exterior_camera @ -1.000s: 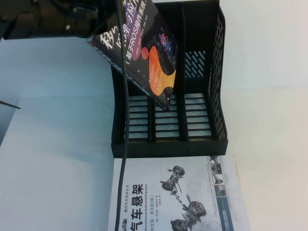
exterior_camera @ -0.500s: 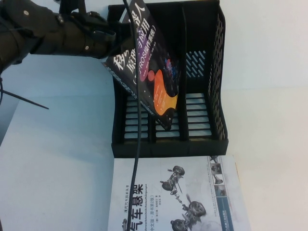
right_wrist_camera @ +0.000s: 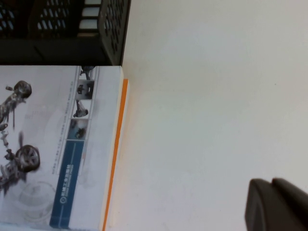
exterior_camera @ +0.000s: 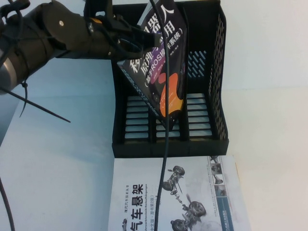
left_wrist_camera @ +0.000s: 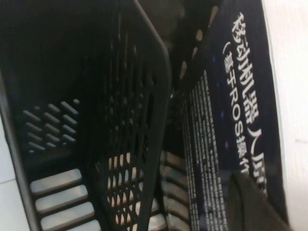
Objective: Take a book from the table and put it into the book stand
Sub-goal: Place the book on the book shelf
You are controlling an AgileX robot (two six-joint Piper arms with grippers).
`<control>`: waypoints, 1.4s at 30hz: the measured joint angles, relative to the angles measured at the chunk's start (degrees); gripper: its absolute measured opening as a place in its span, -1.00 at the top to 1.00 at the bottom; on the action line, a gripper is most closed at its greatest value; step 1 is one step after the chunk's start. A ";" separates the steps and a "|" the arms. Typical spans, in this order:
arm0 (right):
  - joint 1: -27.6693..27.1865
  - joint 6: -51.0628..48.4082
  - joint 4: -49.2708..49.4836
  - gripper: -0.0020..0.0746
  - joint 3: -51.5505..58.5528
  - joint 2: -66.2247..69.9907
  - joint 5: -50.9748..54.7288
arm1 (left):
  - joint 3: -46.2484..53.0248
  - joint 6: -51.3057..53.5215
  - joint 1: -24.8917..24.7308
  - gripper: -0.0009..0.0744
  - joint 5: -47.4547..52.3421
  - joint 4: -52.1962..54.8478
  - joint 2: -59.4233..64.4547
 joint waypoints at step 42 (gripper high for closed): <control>0.00 0.09 1.30 0.95 0.00 0.00 -4.34 | -0.35 -24.11 -0.24 0.68 4.04 21.00 -1.35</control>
